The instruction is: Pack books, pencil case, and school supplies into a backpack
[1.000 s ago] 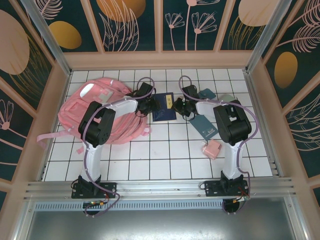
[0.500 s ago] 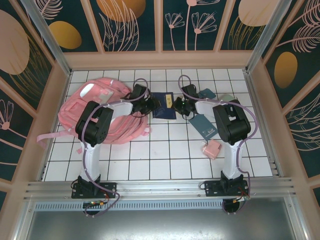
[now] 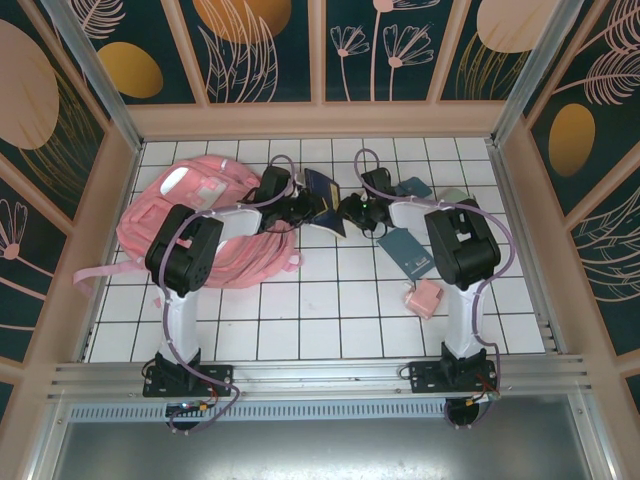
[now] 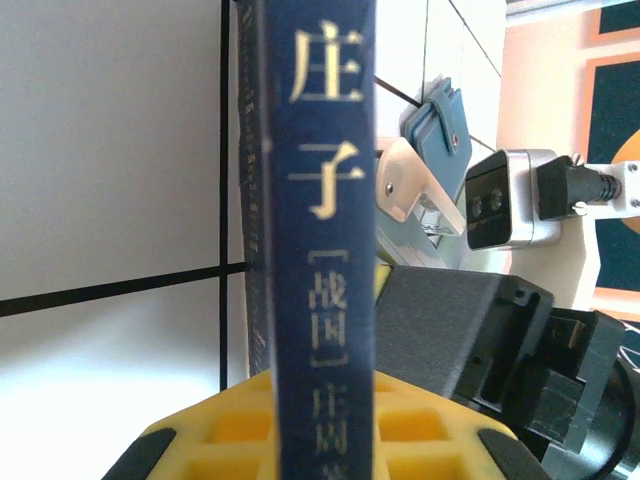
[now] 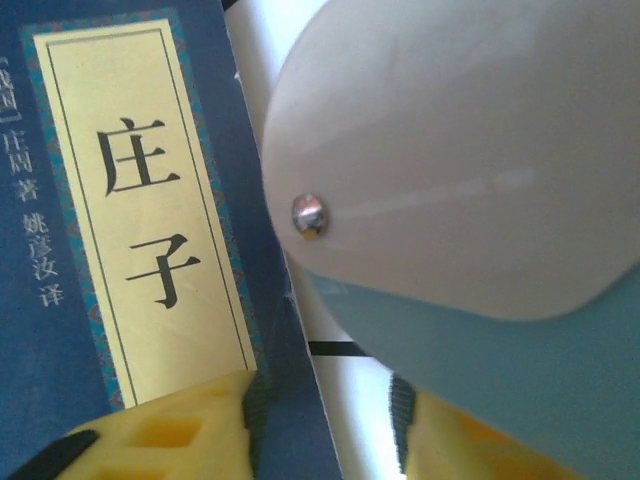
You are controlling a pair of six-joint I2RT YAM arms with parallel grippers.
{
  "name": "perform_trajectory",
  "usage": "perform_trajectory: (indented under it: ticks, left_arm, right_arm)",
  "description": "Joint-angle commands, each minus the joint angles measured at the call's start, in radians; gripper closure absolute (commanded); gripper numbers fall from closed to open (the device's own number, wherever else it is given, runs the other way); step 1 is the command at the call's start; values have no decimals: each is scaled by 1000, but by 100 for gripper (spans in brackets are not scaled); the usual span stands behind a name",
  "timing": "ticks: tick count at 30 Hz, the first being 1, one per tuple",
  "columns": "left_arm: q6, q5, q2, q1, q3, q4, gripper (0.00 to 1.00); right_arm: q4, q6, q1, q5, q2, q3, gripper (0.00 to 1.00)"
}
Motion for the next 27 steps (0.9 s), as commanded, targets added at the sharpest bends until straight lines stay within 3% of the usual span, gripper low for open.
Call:
perform_trajectory:
  ticks: [1, 8, 15, 19, 24, 27]
  left_arm:
    - [21, 70, -88, 3, 6, 47, 100]
    - [30, 139, -173, 8, 19, 78, 100]
    - [-50, 241, -207, 8, 3, 204, 100]
    - [-56, 273, -222, 8, -4, 224, 100]
    - [-60, 290, -237, 8, -23, 236, 100]
    - [-55, 301, -243, 8, -31, 239, 100]
  right_arm:
    - [28, -7, -19, -69, -105, -49, 47]
    - [299, 110, -114, -294, -235, -198, 35]
    - [597, 265, -172, -492, -277, -283, 31]
    - [747, 359, -185, -579, -262, -294, 38]
    - [797, 383, -187, -604, -261, -301, 51]
    - [821, 395, -187, -611, -265, -307, 65]
